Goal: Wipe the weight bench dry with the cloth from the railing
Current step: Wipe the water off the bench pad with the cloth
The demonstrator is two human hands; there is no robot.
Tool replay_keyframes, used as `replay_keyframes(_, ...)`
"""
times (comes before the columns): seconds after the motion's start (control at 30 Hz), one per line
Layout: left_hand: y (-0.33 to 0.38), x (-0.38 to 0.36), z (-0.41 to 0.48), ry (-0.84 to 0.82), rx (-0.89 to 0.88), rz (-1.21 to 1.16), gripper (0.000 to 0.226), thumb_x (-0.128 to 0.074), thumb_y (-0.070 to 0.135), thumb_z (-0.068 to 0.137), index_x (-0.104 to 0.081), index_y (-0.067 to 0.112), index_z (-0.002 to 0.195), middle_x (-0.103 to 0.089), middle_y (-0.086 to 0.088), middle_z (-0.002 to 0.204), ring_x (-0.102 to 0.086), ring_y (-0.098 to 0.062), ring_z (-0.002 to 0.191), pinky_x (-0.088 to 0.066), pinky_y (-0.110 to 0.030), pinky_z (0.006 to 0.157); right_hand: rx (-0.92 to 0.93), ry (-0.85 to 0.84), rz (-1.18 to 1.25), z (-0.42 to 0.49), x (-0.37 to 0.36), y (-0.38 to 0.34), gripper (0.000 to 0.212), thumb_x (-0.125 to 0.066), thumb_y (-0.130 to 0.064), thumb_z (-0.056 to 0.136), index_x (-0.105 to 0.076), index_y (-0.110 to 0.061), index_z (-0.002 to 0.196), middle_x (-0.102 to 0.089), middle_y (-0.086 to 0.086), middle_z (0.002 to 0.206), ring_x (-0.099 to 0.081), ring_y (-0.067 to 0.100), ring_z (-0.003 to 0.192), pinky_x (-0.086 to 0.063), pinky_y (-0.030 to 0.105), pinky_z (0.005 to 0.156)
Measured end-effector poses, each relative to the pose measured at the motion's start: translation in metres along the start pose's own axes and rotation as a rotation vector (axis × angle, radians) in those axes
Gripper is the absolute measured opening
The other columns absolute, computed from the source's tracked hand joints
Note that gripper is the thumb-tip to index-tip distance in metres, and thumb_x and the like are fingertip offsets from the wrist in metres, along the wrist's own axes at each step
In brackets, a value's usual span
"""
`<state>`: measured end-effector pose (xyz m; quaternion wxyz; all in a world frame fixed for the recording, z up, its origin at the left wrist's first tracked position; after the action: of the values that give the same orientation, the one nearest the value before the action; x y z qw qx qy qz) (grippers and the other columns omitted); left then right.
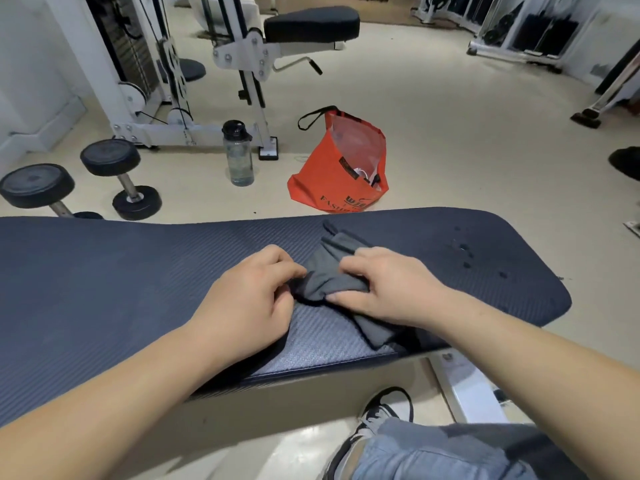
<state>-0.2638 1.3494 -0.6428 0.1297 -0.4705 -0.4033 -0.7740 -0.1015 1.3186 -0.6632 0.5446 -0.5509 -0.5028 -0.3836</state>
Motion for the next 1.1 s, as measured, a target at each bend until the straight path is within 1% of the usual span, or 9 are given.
replay_keyframes(0.13,0.014,-0.015,0.005,-0.025,0.002,-0.013,0.042,-0.048,0.021,0.084,-0.071,0.028,0.119,-0.060,0.016,0.110,-0.059,-0.009,0.095,-0.056,-0.039,0.077,-0.416,0.063,0.005,-0.015,0.018,0.090,0.040,-0.049,-0.070,0.094,-0.054,-0.031,0.104,-0.061,0.003,0.116,-0.053,0.033,0.122,-0.049,0.043,0.087)
replay_keyframes(0.23,0.029,-0.029,0.010,-0.046,-0.007,-0.018,0.041,-0.048,0.022,0.084,-0.071,0.029,0.117,-0.060,0.016,0.110,-0.058,-0.010,0.093,-0.056,-0.039,0.077,-0.275,-0.027,-0.063,-0.029,0.009,0.062,0.042,-0.051,-0.069,0.093,-0.057,-0.033,0.115,-0.058,0.001,0.115,-0.052,0.030,0.121,-0.046,0.042,0.089)
replay_keyframes(0.37,0.052,-0.046,0.029,-0.061,-0.011,-0.023,0.042,-0.046,0.022,0.080,-0.071,0.028,0.114,-0.062,0.012,0.109,-0.060,-0.016,0.100,-0.055,-0.041,0.083,-0.040,-0.121,-0.020,-0.047,-0.001,0.021,0.034,-0.058,-0.067,0.090,-0.057,-0.036,0.105,-0.046,-0.010,0.097,-0.048,0.019,0.109,-0.039,0.036,0.079)
replay_keyframes(0.47,0.075,-0.063,0.047,-0.133,-0.030,0.025,0.041,-0.046,0.024,0.083,-0.068,0.031,0.117,-0.060,0.012,0.113,-0.059,-0.016,0.108,-0.054,-0.043,0.088,-0.178,-0.095,0.078,-0.058,0.010,0.073,0.030,-0.061,-0.066,0.088,-0.053,-0.038,0.093,-0.053,-0.009,0.098,-0.049,0.018,0.110,-0.048,0.039,0.087)
replay_keyframes(0.63,0.110,-0.097,0.076,-0.298,-0.057,0.157,0.035,-0.048,0.028,0.088,-0.065,0.025,0.118,-0.059,0.005,0.122,-0.055,-0.023,0.118,-0.054,-0.046,0.091,-0.680,0.066,0.076,-0.106,0.032,0.210,0.036,-0.051,-0.068,0.093,-0.041,-0.033,0.088,-0.063,0.008,0.116,-0.056,0.039,0.118,-0.047,0.043,0.087)
replay_keyframes(0.73,0.118,-0.114,0.088,-0.362,-0.045,0.322,0.021,-0.048,0.029,0.088,-0.063,0.020,0.100,-0.059,0.002,0.112,-0.055,-0.025,0.111,-0.054,-0.043,0.082,-0.650,0.016,0.013,-0.111,0.025,0.208,0.032,-0.050,-0.068,0.094,-0.044,-0.037,0.099,-0.059,0.007,0.123,-0.051,0.036,0.123,-0.047,0.046,0.094)
replay_keyframes(0.87,0.131,-0.124,0.088,-0.321,-0.097,0.516,0.024,-0.045,0.034,0.089,-0.065,0.021,0.094,-0.059,0.005,0.106,-0.054,-0.020,0.105,-0.042,-0.031,0.067,-0.451,0.000,0.144,-0.104,0.018,0.186,0.038,-0.060,-0.069,0.087,-0.049,-0.033,0.088,-0.057,-0.008,0.098,-0.054,0.024,0.109,-0.049,0.041,0.087)
replay_keyframes(0.93,0.128,-0.125,0.087,-0.298,-0.105,0.511,0.031,-0.041,0.037,0.087,-0.067,0.022,0.096,-0.060,0.009,0.107,-0.054,-0.017,0.102,-0.045,-0.030,0.068,-0.512,0.109,0.198,-0.108,0.026,0.210,0.043,-0.060,-0.073,0.083,-0.057,-0.030,0.088,-0.062,-0.007,0.093,-0.060,0.025,0.104,-0.052,0.040,0.081)
replay_keyframes(1.1,0.115,-0.120,0.088,-0.276,-0.092,0.440,0.049,-0.034,0.042,0.083,-0.070,0.032,0.114,-0.063,0.015,0.119,-0.055,-0.012,0.111,-0.055,-0.032,0.077,-0.841,0.293,0.054,-0.120,0.039,0.261,0.042,-0.050,-0.067,0.093,-0.061,-0.031,0.110,-0.063,0.011,0.122,-0.055,0.038,0.121,-0.045,0.043,0.087)
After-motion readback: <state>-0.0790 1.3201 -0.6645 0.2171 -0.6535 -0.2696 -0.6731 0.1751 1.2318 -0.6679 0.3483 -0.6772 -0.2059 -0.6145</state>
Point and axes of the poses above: each hand's wrist, its own z-axis towards the middle knuckle, its own x-axis out of the back of the hand, y = z × x, the point moved 10 cm from there along z, towards the middle knuckle
